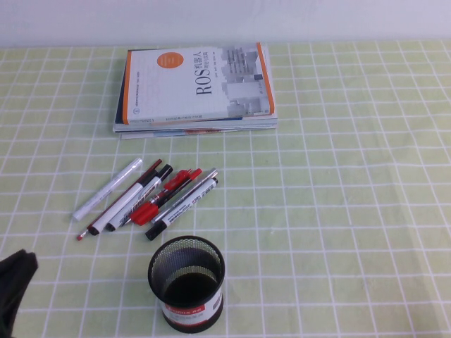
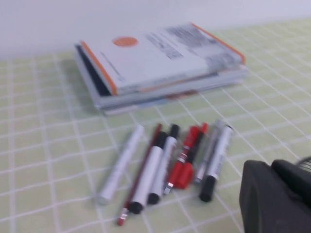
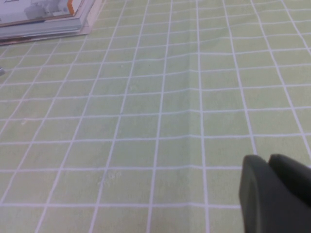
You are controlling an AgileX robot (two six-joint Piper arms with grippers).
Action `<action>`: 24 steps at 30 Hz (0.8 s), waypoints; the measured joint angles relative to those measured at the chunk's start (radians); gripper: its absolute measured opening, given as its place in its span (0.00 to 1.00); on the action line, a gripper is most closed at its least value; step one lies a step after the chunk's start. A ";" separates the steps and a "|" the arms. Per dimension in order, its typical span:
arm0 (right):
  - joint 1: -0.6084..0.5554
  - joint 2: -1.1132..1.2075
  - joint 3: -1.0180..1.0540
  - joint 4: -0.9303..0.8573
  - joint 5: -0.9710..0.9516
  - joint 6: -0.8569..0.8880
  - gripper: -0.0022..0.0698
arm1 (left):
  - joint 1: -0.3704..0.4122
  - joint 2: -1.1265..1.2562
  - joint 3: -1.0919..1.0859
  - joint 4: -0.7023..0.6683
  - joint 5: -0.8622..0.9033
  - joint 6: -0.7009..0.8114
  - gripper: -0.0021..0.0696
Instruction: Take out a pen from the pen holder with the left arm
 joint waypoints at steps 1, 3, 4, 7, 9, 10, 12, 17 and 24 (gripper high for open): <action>0.000 0.000 0.000 0.000 0.000 0.000 0.01 | 0.025 -0.047 0.027 0.000 -0.009 0.000 0.03; 0.000 0.000 0.000 0.000 0.000 0.000 0.01 | 0.083 -0.138 0.078 0.000 -0.032 0.000 0.03; 0.000 0.000 0.000 0.000 0.000 0.000 0.01 | 0.108 -0.173 0.098 0.000 -0.045 0.000 0.03; 0.000 0.000 0.000 0.000 0.000 0.000 0.01 | 0.199 -0.280 0.159 0.000 -0.073 -0.002 0.03; 0.000 0.000 0.000 0.000 0.000 0.000 0.01 | 0.258 -0.333 0.188 0.000 -0.077 -0.012 0.03; 0.000 0.000 0.000 0.000 0.000 0.000 0.01 | 0.283 -0.345 0.197 0.000 -0.079 -0.021 0.03; 0.000 0.000 0.000 0.000 0.000 0.000 0.01 | 0.317 -0.351 0.218 0.000 -0.089 -0.034 0.03; 0.000 0.000 0.000 0.000 0.000 0.000 0.01 | 0.333 -0.351 0.264 0.000 -0.112 -0.044 0.03; 0.000 0.000 0.000 0.000 0.000 0.000 0.01 | 0.333 -0.351 0.266 0.013 -0.071 -0.045 0.03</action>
